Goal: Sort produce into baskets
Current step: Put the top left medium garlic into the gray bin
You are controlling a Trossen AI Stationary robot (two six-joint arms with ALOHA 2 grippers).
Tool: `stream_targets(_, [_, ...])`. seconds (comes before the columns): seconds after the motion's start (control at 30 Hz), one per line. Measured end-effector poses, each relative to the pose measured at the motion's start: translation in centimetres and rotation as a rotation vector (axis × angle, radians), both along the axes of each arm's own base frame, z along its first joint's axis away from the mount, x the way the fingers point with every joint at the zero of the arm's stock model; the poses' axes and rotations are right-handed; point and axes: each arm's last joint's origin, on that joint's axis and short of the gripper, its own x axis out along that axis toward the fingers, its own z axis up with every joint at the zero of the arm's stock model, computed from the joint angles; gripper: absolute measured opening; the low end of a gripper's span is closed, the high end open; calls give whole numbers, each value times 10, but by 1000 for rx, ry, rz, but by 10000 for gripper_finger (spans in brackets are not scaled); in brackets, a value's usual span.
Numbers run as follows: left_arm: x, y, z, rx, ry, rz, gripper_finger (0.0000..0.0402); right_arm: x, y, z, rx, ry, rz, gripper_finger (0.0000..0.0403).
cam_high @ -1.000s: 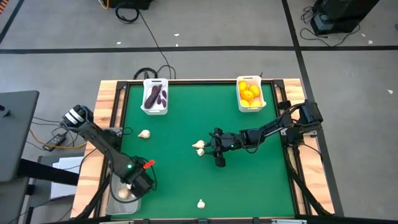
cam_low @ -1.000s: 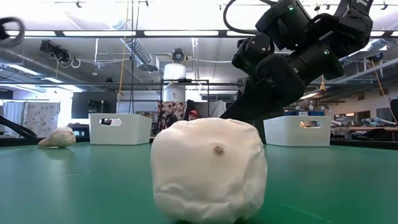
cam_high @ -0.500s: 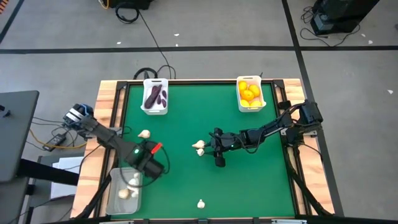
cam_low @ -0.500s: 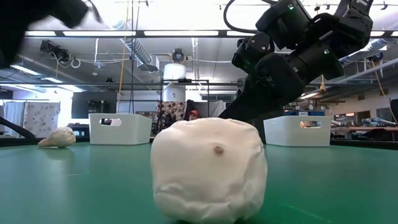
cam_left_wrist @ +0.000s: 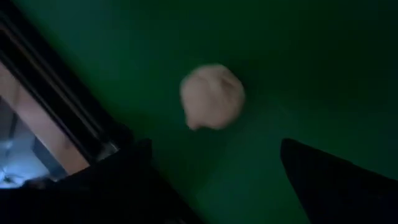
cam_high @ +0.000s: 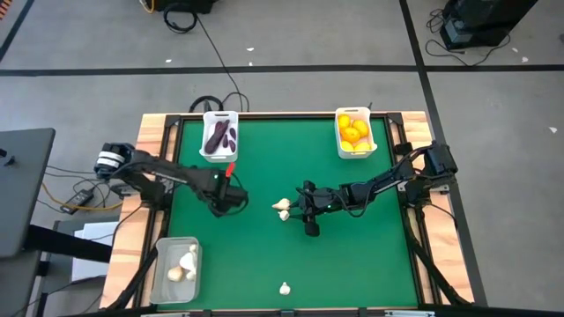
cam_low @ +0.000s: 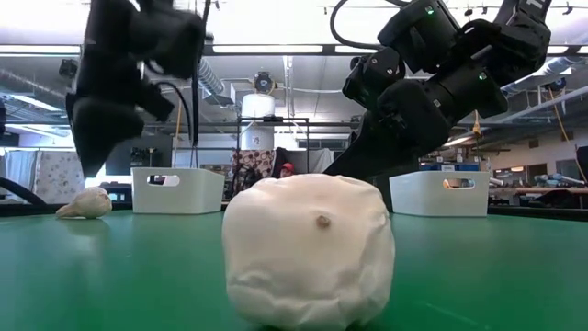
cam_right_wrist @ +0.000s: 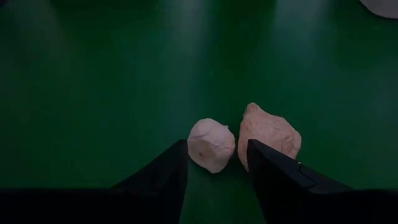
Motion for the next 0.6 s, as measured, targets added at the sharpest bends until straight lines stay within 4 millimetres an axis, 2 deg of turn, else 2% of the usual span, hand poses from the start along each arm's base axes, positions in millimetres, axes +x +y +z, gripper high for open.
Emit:
stream_targets(0.17, [-6,17,-23,-13,8,-26,361,0,0,0,-21,0,13,176])
stream_targets(0.33, [-10,22,-39,-51,15,-129,348,0,0,0,-27,3,17,176])
stream_targets(0.47, [-15,24,-47,-60,19,-154,328,0,0,-1,-30,6,19,176])
stream_targets(0.6, [-15,25,-53,-59,-1,-159,291,-1,0,-1,-38,8,31,176])
